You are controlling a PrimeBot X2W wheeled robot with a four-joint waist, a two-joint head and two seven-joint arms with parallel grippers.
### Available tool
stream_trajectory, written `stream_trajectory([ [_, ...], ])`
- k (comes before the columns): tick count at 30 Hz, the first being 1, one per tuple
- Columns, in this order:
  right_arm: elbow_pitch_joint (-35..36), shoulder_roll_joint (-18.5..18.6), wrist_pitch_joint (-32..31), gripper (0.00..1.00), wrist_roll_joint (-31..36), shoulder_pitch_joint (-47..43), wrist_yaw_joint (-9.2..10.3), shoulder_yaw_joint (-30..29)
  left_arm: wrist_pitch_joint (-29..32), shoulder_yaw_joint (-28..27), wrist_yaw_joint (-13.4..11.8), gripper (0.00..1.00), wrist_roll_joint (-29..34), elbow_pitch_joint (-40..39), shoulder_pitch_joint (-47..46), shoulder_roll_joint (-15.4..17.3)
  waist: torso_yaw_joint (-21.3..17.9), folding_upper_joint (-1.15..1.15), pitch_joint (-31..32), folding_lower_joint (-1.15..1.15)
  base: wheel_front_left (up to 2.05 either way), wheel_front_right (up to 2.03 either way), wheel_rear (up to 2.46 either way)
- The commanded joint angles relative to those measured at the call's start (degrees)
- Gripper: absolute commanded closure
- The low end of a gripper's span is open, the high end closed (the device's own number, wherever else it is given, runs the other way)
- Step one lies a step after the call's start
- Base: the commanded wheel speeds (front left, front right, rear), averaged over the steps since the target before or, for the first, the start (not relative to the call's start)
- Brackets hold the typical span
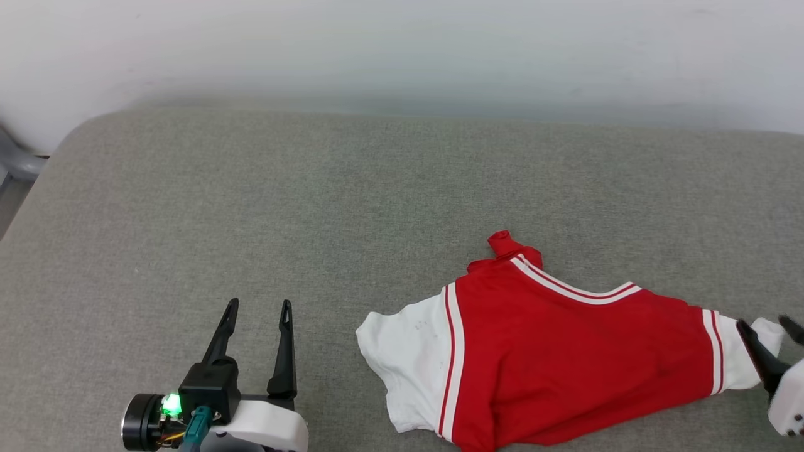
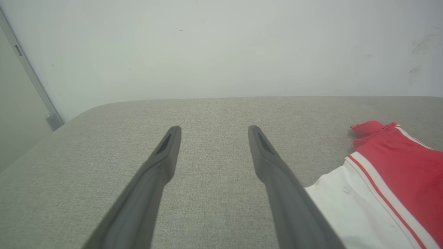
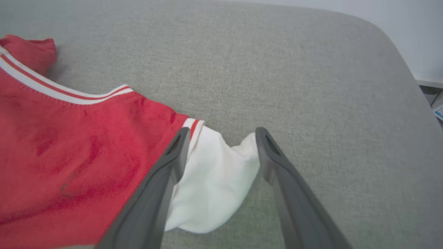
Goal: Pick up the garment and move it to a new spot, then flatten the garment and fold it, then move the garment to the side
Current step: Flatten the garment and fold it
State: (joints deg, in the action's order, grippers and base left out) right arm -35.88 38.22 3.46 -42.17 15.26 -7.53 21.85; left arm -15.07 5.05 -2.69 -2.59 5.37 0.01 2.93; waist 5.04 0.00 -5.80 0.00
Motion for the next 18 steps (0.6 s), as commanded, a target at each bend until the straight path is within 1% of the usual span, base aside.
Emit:
stream_trajectory([
  [1, 0.81, -1.15, 1.88, 0.00, 1.71, -0.07, 0.08, -1.23, -0.15, -0.34, 0.18, 0.00, 0.40, 0.14, 0.71, 0.08, -0.56, 0.00, 0.64, 0.00, 0.00, 0.00, 0.00],
  [5, 4.82, -6.26, 8.54, 0.00, 8.78, -1.91, 0.08, -7.96, -0.15, -1.05, 0.65, 0.00, 0.46, 0.07, 0.87, 0.33, -1.70, 0.00, 1.53, 0.00, 0.00, 0.00, 0.00],
  [7, 8.02, -8.99, 10.19, 0.00, 12.88, -3.09, 0.08, -11.84, -0.15, -1.19, 0.97, 0.00, 0.52, 0.13, 1.01, 0.41, -2.11, 0.00, 1.89, 0.00, 0.00, 0.00, 0.00],
  [11, 16.67, -16.48, 11.43, 0.00, 21.53, -7.33, 0.07, -18.68, -0.15, -1.60, 1.86, 0.00, 0.12, 0.28, 0.57, 0.56, -2.73, 0.00, 2.38, 0.00, 0.00, 0.00, 0.00],
  [15, 24.98, -23.45, 11.64, 0.00, 27.63, -11.85, 0.08, -21.88, -0.15, -1.57, 3.80, 0.00, 0.06, 0.49, -1.27, 1.52, -2.95, 0.00, 2.63, 0.00, 0.00, 0.00, 0.00],
  [18, 28.88, -27.03, 11.67, 0.00, 30.14, -14.71, 0.08, -22.36, -0.15, -1.34, 5.97, 0.00, 0.06, 1.43, -3.59, 3.26, -2.91, 0.00, 2.83, 0.00, 0.00, 0.00, 0.00],
])
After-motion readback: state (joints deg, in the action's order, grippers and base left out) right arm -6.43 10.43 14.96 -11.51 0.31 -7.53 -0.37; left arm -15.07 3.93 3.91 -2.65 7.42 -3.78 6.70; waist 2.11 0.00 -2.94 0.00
